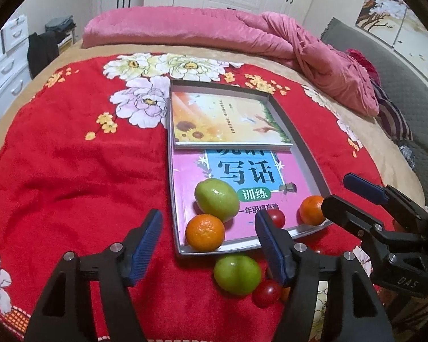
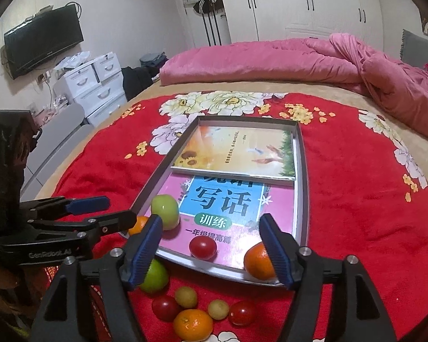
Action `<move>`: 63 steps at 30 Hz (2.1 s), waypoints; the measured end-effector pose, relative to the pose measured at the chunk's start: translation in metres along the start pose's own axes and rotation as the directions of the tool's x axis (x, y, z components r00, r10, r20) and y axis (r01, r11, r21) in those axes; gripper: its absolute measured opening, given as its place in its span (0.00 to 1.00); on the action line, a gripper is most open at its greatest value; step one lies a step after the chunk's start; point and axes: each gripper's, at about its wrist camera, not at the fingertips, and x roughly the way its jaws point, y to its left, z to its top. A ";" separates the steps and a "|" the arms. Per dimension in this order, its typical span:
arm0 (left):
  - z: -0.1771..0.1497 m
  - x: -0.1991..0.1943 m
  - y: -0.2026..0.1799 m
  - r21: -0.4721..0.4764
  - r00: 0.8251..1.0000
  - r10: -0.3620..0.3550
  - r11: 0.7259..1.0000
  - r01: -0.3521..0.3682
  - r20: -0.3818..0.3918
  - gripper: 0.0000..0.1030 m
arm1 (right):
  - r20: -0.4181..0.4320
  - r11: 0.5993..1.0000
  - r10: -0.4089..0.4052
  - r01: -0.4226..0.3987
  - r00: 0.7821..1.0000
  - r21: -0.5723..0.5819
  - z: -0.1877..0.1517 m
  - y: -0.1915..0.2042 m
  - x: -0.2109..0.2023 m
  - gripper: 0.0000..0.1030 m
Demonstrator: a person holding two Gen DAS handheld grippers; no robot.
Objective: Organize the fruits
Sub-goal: 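Withdraw both open tools from the tray back toward the fruit pile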
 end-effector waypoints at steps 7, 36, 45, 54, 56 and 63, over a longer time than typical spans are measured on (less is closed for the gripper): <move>0.004 -0.016 0.001 -0.011 1.000 -0.007 1.000 0.007 0.024 0.73 | 0.022 1.000 -0.002 0.001 1.000 0.008 0.002 -0.001 -0.006 0.74; 0.010 -0.066 -0.012 0.009 0.992 -0.061 0.998 0.060 0.108 0.76 | 0.150 0.998 0.007 -0.017 0.989 0.061 0.011 -0.005 -0.058 0.86; 0.005 -0.068 -0.011 0.008 0.994 -0.044 0.999 0.043 0.102 0.76 | 0.144 0.998 0.019 -0.027 0.989 0.049 0.005 0.001 -0.063 0.88; -0.006 -0.070 -0.011 -0.006 0.996 -0.030 1.000 0.031 0.088 0.76 | 0.150 0.997 0.044 -0.053 0.988 0.057 -0.002 0.003 -0.068 0.95; -0.006 -0.069 -0.012 -0.005 0.996 -0.031 0.999 0.031 0.084 0.76 | 0.149 0.997 0.049 -0.059 0.988 0.059 -0.002 0.003 -0.068 0.95; -0.010 -0.067 -0.015 0.002 0.997 -0.029 1.000 0.029 0.068 0.76 | 0.140 0.997 0.043 -0.051 0.989 0.057 -0.007 0.004 -0.068 0.96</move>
